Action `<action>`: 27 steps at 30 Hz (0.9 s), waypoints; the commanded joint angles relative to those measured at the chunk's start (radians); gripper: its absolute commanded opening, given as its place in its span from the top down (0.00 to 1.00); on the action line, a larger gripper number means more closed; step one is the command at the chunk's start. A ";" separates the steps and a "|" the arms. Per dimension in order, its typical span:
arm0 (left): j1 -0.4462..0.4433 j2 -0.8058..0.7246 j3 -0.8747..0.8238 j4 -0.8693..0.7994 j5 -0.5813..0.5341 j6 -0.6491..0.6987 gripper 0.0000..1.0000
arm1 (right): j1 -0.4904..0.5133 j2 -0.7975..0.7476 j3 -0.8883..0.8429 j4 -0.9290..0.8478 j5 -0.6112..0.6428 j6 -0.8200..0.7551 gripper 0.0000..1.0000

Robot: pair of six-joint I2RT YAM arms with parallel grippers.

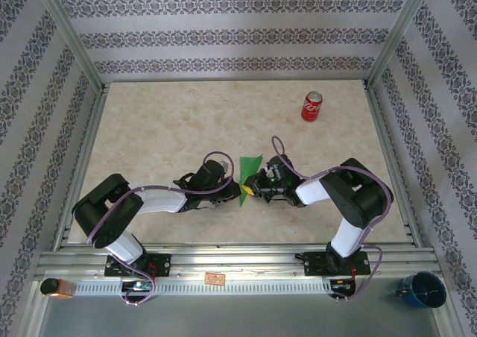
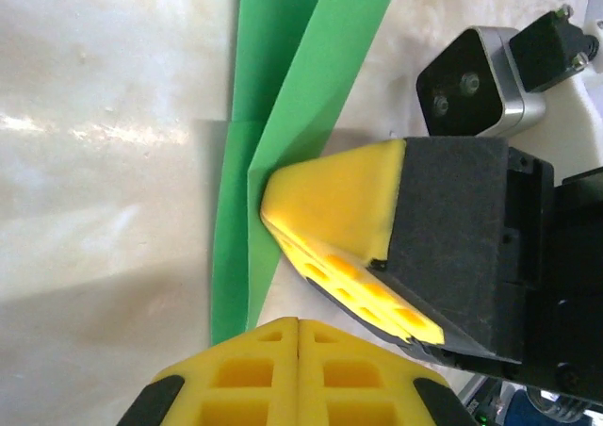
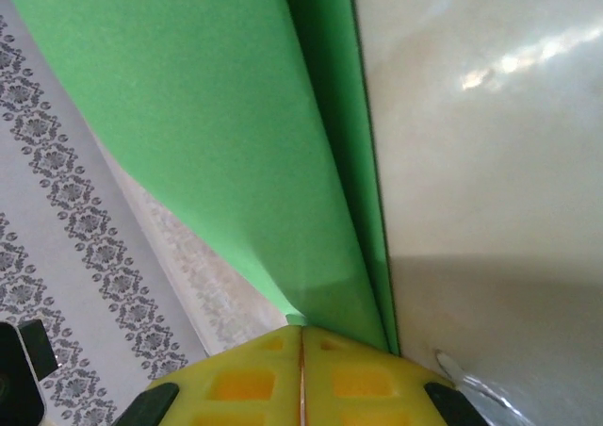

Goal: Fold a paper plane with a square sheet of paper (pick it up from the middle)
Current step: Fold the wing for the fifth time at the center of the table.

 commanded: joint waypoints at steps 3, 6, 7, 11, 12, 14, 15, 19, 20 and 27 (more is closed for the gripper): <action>-0.012 0.031 0.037 0.031 0.023 -0.006 1.00 | 0.006 0.038 0.006 0.003 0.090 -0.030 0.89; -0.012 0.076 0.080 0.029 0.047 0.004 1.00 | 0.004 0.036 0.008 0.004 0.085 -0.032 0.89; -0.013 0.087 0.098 0.004 0.055 0.013 1.00 | 0.004 0.036 0.009 0.006 0.084 -0.033 0.89; -0.013 0.105 0.128 -0.071 0.034 0.035 1.00 | 0.001 0.036 0.012 0.004 0.080 -0.039 0.89; -0.012 0.111 0.130 -0.074 0.031 0.035 1.00 | 0.001 0.037 0.012 0.005 0.077 -0.037 0.89; -0.012 0.123 0.148 -0.103 0.025 0.046 1.00 | 0.001 0.043 0.014 0.010 0.072 -0.037 0.89; -0.012 0.132 0.160 -0.128 0.021 0.057 1.00 | 0.001 0.044 0.015 0.011 0.070 -0.039 0.89; -0.012 0.149 0.173 -0.142 0.012 0.062 1.00 | 0.001 0.041 0.011 0.013 0.073 -0.039 0.88; -0.012 0.152 0.170 -0.144 0.007 0.061 1.00 | 0.001 0.038 0.010 0.013 0.073 -0.040 0.88; -0.010 0.174 0.157 -0.145 -0.014 0.051 1.00 | -0.002 0.034 0.009 0.021 0.071 -0.042 0.88</action>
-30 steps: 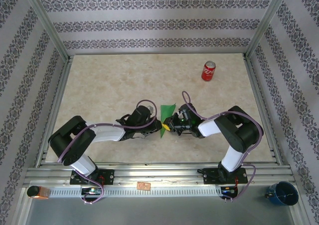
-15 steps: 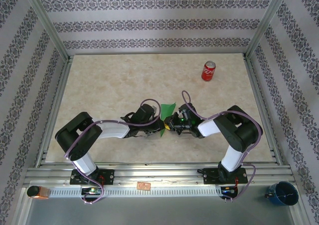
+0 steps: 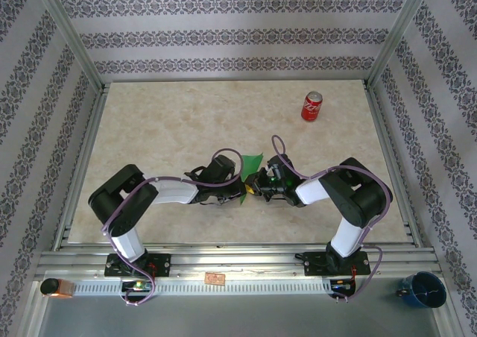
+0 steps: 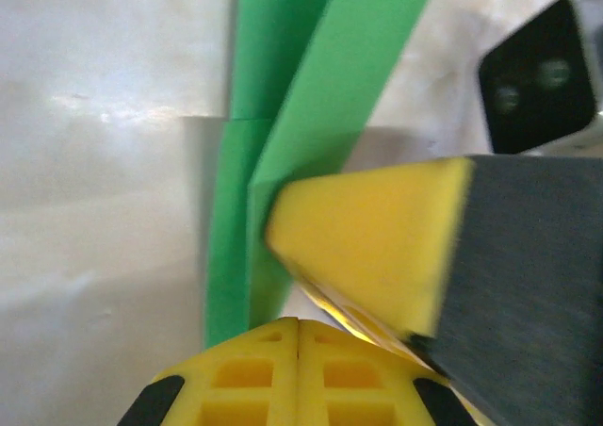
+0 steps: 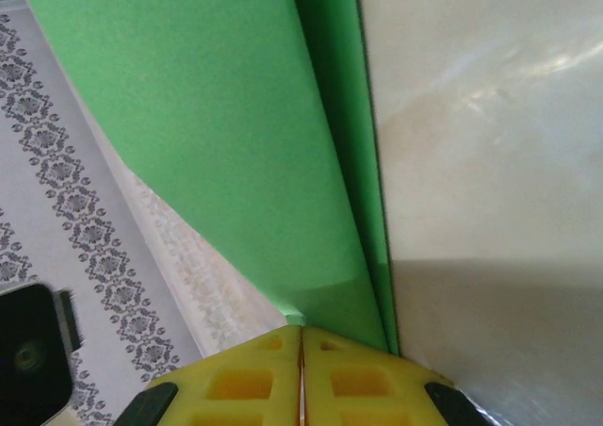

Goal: Fold a paper plane with a square sheet of paper (pick it up from the middle)
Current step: Fold the wing for the fifth time at the center of the table.

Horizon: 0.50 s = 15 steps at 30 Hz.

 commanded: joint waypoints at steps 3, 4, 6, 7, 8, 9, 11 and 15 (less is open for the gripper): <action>-0.009 0.029 0.000 -0.013 -0.039 0.011 1.00 | -0.003 0.022 0.007 -0.005 0.043 -0.042 0.88; -0.009 0.030 0.002 -0.024 -0.048 0.012 1.00 | -0.003 0.021 0.007 -0.008 0.045 -0.044 0.88; -0.009 0.030 0.000 -0.027 -0.052 0.014 1.00 | -0.006 0.016 0.008 -0.011 0.045 -0.054 0.88; -0.009 0.029 -0.001 -0.028 -0.051 0.014 1.00 | -0.009 0.010 0.011 -0.018 0.042 -0.064 0.88; -0.009 0.028 -0.004 -0.027 -0.047 0.014 1.00 | -0.014 -0.001 0.015 -0.032 0.042 -0.082 0.88; -0.009 0.026 -0.007 -0.029 -0.045 0.015 1.00 | -0.018 -0.011 0.021 -0.046 0.039 -0.100 0.87; -0.009 0.021 -0.017 -0.025 -0.038 0.017 1.00 | -0.042 -0.037 0.039 -0.077 0.016 -0.156 0.85; -0.009 0.012 -0.044 -0.001 -0.015 0.022 1.00 | -0.119 -0.113 0.097 -0.208 -0.038 -0.313 0.83</action>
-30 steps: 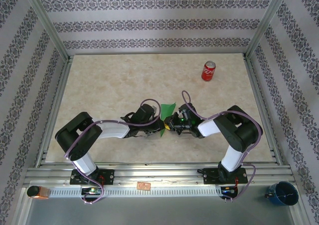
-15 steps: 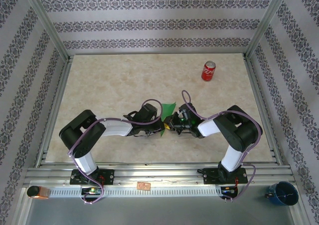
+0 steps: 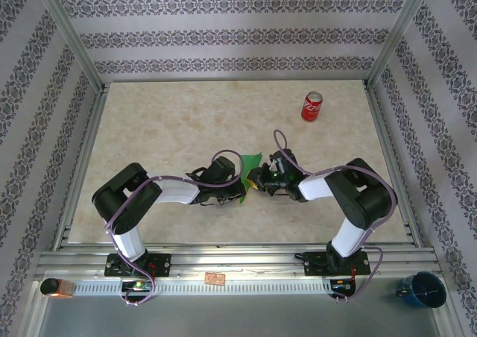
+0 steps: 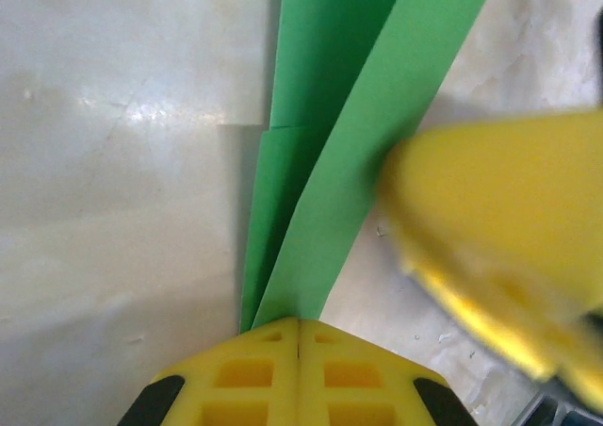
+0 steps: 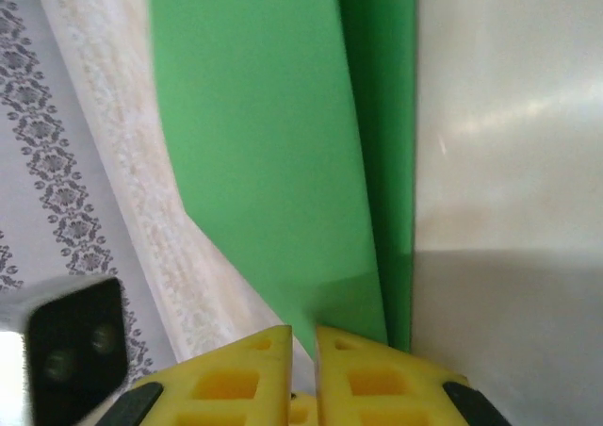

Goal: Fold a paper plane with a square sheet of paper (pick it up from the middle)
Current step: Fold the wing for the fifth time at the center of the table.

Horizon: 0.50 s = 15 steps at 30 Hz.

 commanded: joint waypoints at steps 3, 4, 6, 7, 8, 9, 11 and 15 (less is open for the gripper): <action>-0.009 -0.010 -0.051 -0.009 0.011 0.026 1.00 | -0.103 -0.104 0.111 -0.241 -0.059 -0.286 0.83; -0.009 -0.011 -0.055 -0.002 0.018 0.028 1.00 | -0.117 -0.107 0.132 -0.286 -0.075 -0.338 0.83; -0.009 -0.011 -0.059 0.005 0.024 0.026 1.00 | -0.133 -0.100 0.169 -0.339 -0.127 -0.415 0.84; -0.009 -0.012 -0.058 0.004 0.025 0.028 1.00 | -0.137 -0.093 0.180 -0.356 -0.151 -0.440 0.85; -0.009 -0.012 -0.055 0.002 0.024 0.029 1.00 | -0.141 -0.085 0.185 -0.356 -0.171 -0.455 0.85; -0.009 -0.011 -0.053 -0.002 0.025 0.031 1.00 | -0.141 -0.073 0.193 -0.354 -0.195 -0.468 0.86; -0.009 -0.012 -0.048 -0.014 0.026 0.037 1.00 | -0.138 -0.040 0.219 -0.366 -0.246 -0.493 0.88; -0.009 -0.013 -0.045 -0.020 0.031 0.042 1.00 | -0.115 0.006 0.250 -0.367 -0.281 -0.507 0.90</action>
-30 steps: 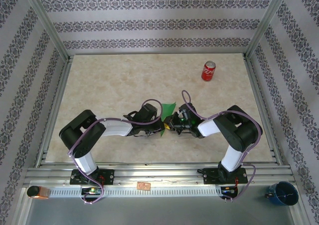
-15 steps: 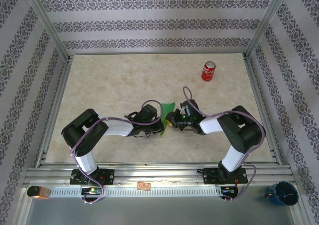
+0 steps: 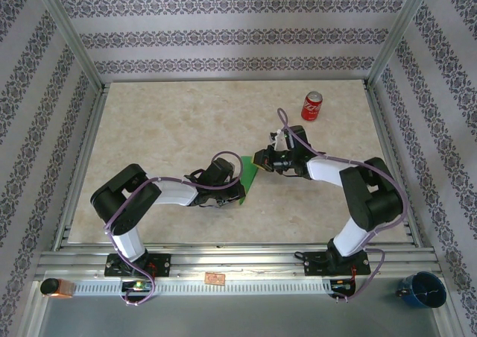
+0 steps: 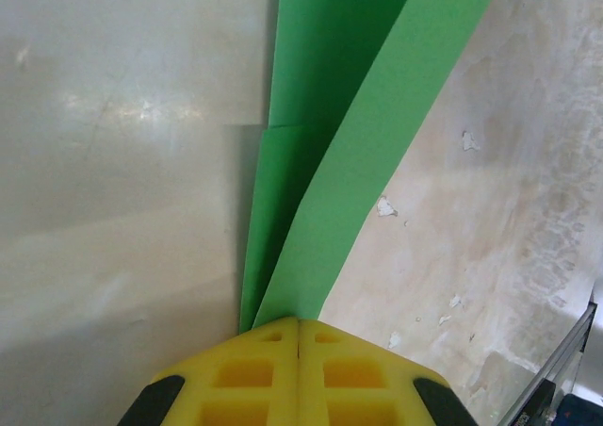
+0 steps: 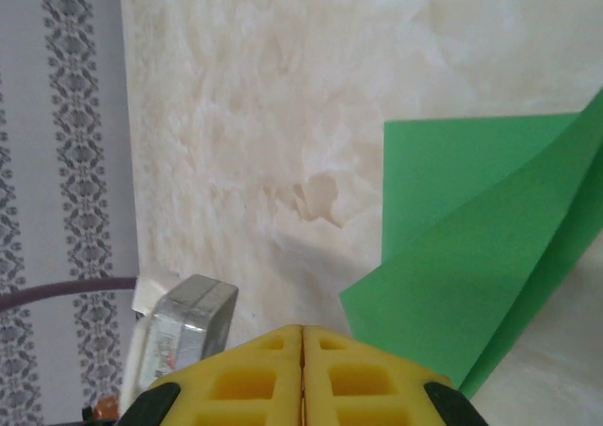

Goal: Fold a paper plane with a square sheet of paper (pick it up from the middle)
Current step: Fold the wing for the fifth time at the center of the table.

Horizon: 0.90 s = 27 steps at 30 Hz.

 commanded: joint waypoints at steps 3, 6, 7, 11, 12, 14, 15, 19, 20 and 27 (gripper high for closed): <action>-0.009 -0.005 -0.012 -0.065 0.009 0.032 1.00 | 0.041 0.059 0.051 -0.067 -0.067 -0.106 0.91; -0.009 -0.001 -0.009 -0.067 0.014 0.034 1.00 | 0.058 0.119 0.109 -0.140 -0.110 -0.157 0.92; -0.009 -0.001 -0.008 -0.071 0.016 0.036 1.00 | 0.062 0.125 0.110 -0.146 -0.094 -0.164 0.92; -0.009 -0.002 -0.012 -0.072 0.016 0.038 1.00 | 0.020 0.173 0.106 -0.161 -0.052 -0.210 0.92; -0.009 -0.004 -0.015 -0.074 0.016 0.038 1.00 | 0.003 0.188 0.103 -0.147 -0.062 -0.210 0.92; -0.009 -0.002 -0.021 -0.072 0.018 0.036 1.00 | -0.025 0.209 0.103 -0.107 -0.077 -0.204 0.92; -0.009 -0.001 -0.022 -0.071 0.019 0.036 1.00 | -0.038 0.224 0.116 -0.103 -0.100 -0.207 0.92; -0.009 0.007 -0.026 -0.073 0.031 0.044 1.00 | -0.071 0.258 0.156 -0.110 -0.122 -0.213 0.91; -0.009 0.007 -0.027 -0.072 0.030 0.045 1.00 | -0.075 0.261 0.162 -0.117 -0.117 -0.215 0.91; -0.009 -0.005 -0.029 -0.082 0.031 0.061 1.00 | -0.087 0.283 0.175 -0.151 -0.097 -0.234 0.91</action>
